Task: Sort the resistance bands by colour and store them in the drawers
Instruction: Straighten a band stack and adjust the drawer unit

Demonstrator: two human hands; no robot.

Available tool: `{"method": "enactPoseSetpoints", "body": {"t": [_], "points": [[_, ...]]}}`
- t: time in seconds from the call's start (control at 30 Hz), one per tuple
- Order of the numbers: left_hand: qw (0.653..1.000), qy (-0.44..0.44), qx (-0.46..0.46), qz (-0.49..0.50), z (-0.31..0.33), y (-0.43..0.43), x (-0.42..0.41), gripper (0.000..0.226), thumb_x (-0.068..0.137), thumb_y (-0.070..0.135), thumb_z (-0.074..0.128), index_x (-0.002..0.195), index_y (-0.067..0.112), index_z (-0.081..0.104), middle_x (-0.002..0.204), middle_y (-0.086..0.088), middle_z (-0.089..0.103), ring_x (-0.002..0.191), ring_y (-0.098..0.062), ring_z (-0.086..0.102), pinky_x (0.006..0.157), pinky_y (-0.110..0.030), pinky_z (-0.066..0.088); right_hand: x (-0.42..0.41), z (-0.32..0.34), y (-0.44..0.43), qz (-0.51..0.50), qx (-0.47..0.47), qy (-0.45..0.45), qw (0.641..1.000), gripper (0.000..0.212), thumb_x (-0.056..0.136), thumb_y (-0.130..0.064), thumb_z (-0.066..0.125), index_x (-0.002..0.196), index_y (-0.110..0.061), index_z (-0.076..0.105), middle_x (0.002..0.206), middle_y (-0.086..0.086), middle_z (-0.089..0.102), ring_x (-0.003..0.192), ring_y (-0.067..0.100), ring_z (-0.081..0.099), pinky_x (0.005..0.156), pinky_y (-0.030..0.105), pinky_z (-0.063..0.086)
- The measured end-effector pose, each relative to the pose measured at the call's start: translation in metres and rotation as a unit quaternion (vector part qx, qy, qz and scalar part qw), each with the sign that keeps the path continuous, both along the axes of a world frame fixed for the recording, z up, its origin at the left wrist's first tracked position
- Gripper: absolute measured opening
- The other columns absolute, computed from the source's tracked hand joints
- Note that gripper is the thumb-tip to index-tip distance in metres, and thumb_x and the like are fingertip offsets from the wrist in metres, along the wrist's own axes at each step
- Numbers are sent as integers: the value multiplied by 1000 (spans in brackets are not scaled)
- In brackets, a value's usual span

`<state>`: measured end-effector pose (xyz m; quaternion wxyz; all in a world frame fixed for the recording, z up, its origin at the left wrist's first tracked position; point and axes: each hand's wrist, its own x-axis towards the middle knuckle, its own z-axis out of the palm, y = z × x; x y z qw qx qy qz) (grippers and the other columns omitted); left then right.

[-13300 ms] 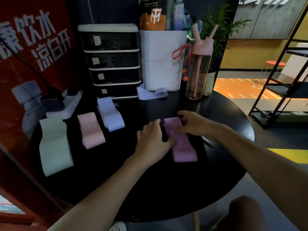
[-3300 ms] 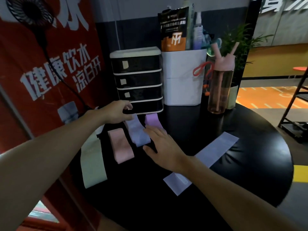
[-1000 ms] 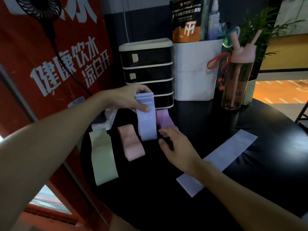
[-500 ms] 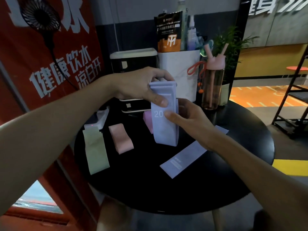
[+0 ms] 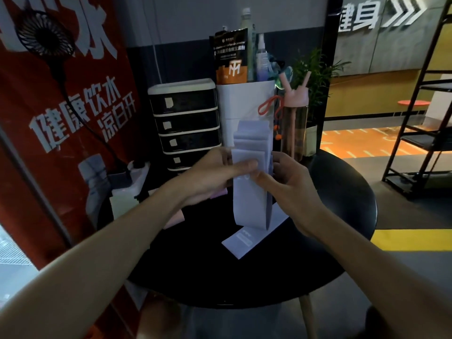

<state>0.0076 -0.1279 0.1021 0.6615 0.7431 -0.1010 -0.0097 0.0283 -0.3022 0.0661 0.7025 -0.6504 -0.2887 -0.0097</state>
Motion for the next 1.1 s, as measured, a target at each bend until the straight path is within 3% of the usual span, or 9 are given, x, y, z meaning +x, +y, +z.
{"method": "enactPoseSetpoints", "body": {"t": [0.07,0.17,0.3,0.4,0.53,0.67,0.8,0.97,1.1], "points": [[1000,0,-26,17,-9,-4,-6,25,89,16,64,108,0,66,93,-11,75,81,-18,73,66,-23,58,-2,-5,1,-2,-3,-7,1000,20,86,-24,70,105,-28,63,103,1,71,94,16,70,82,40,59],[998,2,-56,37,-20,-4,-10,40,81,24,67,113,0,68,113,-18,72,105,-30,70,89,-37,58,-2,-12,4,-24,-21,-7,999,26,87,-23,71,112,-21,64,104,0,70,95,15,69,85,42,58],[998,6,-36,60,-26,3,-13,45,79,28,69,117,4,68,115,-15,73,109,-29,69,92,-39,57,-1,-22,6,-43,-53,15,998,33,84,-26,74,110,-15,56,107,3,65,95,16,67,81,40,59],[997,17,-24,68,-27,11,-13,42,81,31,68,114,4,68,113,-13,73,108,-28,69,94,-39,57,0,-29,2,-37,-57,32,997,19,91,-27,65,103,-14,61,100,4,67,94,19,66,84,35,58],[998,29,-11,55,-29,19,-15,29,87,28,63,107,8,69,100,-6,76,92,-17,72,79,-28,59,13,-45,-9,-82,-145,13,986,18,100,-32,48,97,-22,62,94,-1,65,89,11,62,79,27,51],[998,54,-14,38,-34,22,-15,41,83,33,65,112,5,68,108,-11,74,97,-21,71,83,-31,59,39,-63,-27,-129,-250,-21,959,8,97,-26,57,100,-22,63,93,-14,61,88,-2,58,74,9,46],[997,78,-9,18,-39,18,-15,42,84,35,63,111,4,68,102,-9,76,92,-19,72,75,-27,58,59,-77,-43,-135,-342,-33,929,22,93,-31,63,111,-19,65,106,-9,63,103,7,59,94,29,49],[996,88,-13,4,-42,18,-11,36,85,33,63,108,6,69,99,-8,76,89,-18,72,73,-25,57,72,-83,-45,-148,-369,-40,917,26,91,-33,65,114,-21,64,109,-10,60,107,10,57,97,32,47],[997,81,-13,1,-41,16,-4,36,85,31,63,109,5,69,99,-7,76,88,-17,73,71,-24,56,96,-82,-57,-211,-392,-30,895,33,88,-38,67,116,-21,61,117,0,59,108,18,55,97,43,46]]}}
